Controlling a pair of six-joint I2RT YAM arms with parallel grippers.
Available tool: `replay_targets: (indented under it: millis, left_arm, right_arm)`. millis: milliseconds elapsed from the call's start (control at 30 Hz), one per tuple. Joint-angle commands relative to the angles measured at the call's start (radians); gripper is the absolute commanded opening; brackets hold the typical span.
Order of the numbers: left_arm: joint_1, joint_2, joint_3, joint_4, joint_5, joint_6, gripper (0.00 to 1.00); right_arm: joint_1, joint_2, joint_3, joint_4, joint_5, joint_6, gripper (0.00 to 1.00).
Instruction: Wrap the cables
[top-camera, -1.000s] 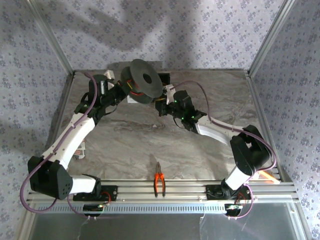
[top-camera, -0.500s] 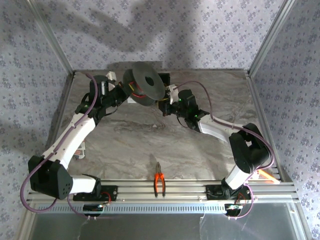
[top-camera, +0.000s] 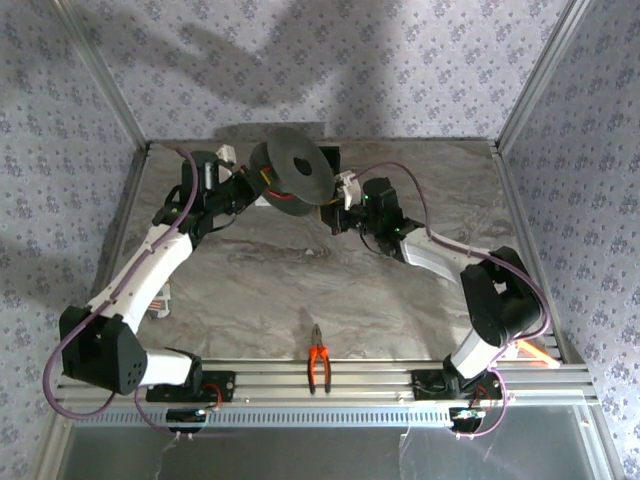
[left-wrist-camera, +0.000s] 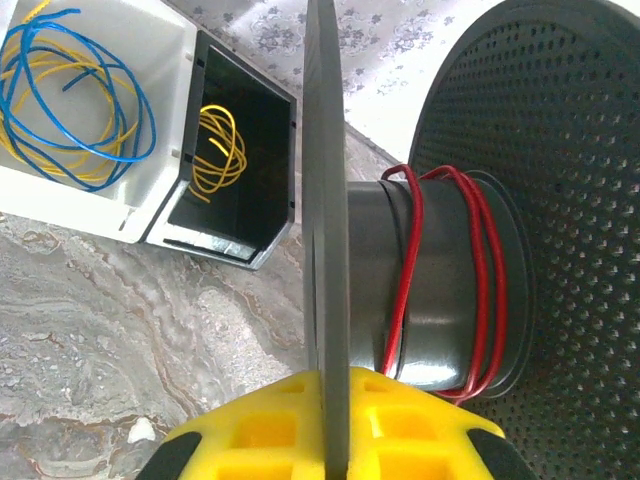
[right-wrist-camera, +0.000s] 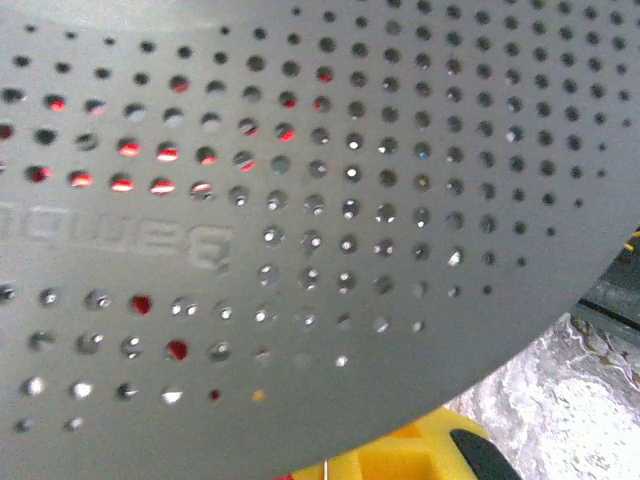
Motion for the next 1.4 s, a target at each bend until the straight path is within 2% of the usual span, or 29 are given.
replay_targets:
  millis: [0, 33, 200, 433, 567, 667, 767, 933, 1033, 1133, 1200, 1367]
  left_arm:
    - [0.082, -0.019, 0.181, 0.217, -0.177, 0.039, 0.0]
    - [0.074, -0.011, 0.187, 0.213, -0.176, 0.047, 0.0]
    - [0.062, 0.005, 0.193, 0.205, -0.176, 0.054, 0.0]
    - [0.058, 0.006, 0.217, 0.17, -0.19, 0.091, 0.0]
    - [0.017, 0.002, 0.237, 0.126, -0.204, 0.239, 0.0]
    - [-0.041, -0.005, 0.241, 0.071, -0.223, 0.424, 0.0]
    - [-0.083, 0.004, 0.242, -0.009, -0.241, 0.568, 0.0]
    - [-0.176, 0.025, 0.211, -0.069, -0.438, 0.719, 0.0]
    - [-0.237, 0.059, 0.217, -0.092, -0.5, 0.823, 0.0]
    - [-0.274, 0.101, 0.263, -0.161, -0.448, 0.928, 0.0]
    - [-0.28, 0.135, 0.314, -0.242, -0.351, 0.977, 0.0]
    - [-0.289, 0.184, 0.385, -0.342, -0.25, 1.023, 0.0]
  right_arm:
    - [-0.054, -0.009, 0.008, -0.312, 0.071, -0.03, 0.05]
    - [-0.047, -0.012, 0.027, -0.331, 0.069, -0.035, 0.09]
    - [-0.035, -0.046, 0.064, -0.372, 0.024, -0.053, 0.4]
    - [-0.052, -0.16, -0.031, -0.297, -0.033, -0.085, 0.75]
    - [-0.076, -0.264, -0.1, -0.258, -0.033, -0.076, 0.99]
    - [-0.106, -0.339, -0.11, -0.304, -0.032, -0.055, 1.0]
    - [-0.158, -0.382, -0.031, -0.46, -0.053, 0.023, 1.0]
    - [-0.192, -0.422, 0.079, -0.54, -0.111, 0.074, 1.0]
    - [-0.193, -0.409, 0.217, -0.627, -0.127, 0.058, 1.0]
    - [-0.174, -0.373, 0.359, -0.74, -0.122, -0.069, 0.99]
    - [-0.165, -0.339, 0.445, -0.828, -0.108, -0.189, 0.95]
    - [-0.162, -0.245, 0.597, -0.958, -0.096, -0.354, 0.72]
